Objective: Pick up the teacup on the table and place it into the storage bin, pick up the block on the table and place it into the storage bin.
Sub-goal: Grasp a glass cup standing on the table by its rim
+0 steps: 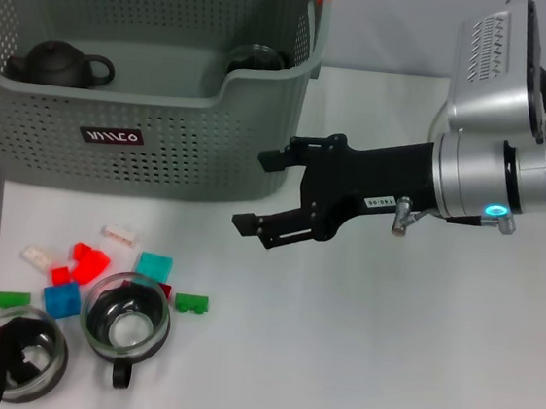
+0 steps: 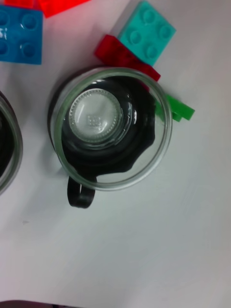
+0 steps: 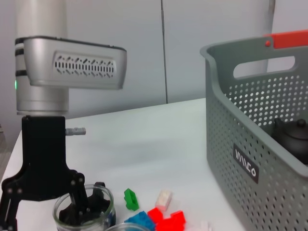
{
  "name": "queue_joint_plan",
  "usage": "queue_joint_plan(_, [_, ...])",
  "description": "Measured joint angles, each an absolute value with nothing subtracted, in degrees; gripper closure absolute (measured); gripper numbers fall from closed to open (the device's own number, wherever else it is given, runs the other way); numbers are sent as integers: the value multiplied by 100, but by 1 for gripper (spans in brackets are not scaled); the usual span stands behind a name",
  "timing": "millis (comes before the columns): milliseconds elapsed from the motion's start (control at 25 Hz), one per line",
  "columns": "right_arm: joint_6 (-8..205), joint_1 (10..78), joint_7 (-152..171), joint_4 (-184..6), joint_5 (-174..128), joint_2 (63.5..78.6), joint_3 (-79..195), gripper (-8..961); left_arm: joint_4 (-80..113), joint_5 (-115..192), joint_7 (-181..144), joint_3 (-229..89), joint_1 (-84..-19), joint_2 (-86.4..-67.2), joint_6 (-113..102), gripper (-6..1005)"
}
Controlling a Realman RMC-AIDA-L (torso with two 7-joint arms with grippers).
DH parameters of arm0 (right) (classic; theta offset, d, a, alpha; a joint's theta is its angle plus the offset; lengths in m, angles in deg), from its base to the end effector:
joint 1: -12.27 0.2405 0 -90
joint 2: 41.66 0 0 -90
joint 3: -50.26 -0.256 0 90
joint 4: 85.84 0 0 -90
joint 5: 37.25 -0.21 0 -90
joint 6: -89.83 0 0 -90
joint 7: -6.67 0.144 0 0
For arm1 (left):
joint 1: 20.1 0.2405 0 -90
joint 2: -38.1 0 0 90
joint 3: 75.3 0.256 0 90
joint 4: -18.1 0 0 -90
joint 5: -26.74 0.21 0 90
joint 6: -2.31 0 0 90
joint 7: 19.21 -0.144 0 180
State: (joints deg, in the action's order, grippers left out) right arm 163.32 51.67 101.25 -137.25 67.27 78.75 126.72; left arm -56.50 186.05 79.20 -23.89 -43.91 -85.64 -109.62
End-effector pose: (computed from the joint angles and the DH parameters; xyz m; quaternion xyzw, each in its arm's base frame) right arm 0.1305 0.3673 -0.0588 -0.9842 0.0753 0.1495 0.0584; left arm -0.2875 0.2594 0.0386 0.9497 0.2503 -0.1877 0.0178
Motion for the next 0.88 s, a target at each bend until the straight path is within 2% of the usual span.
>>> queue_joint_plan(360, [16317, 5165, 10124, -13757, 6662, 7875, 12672, 22, -5586, 18656, 7818, -2409, -4400, -8515, -10861, 233])
queue_joint_plan(480, [16317, 5164, 10124, -13773, 6634, 7870, 12660, 22, -5594, 18651, 7812, -2410, -4404, -8513, -10811, 459])
queue_joint_plan(880, [16363, 5156, 10124, -13787, 6628, 7857, 12597, 22, -5573, 18673, 7823, -2376, -4420, -8512, -10733, 681])
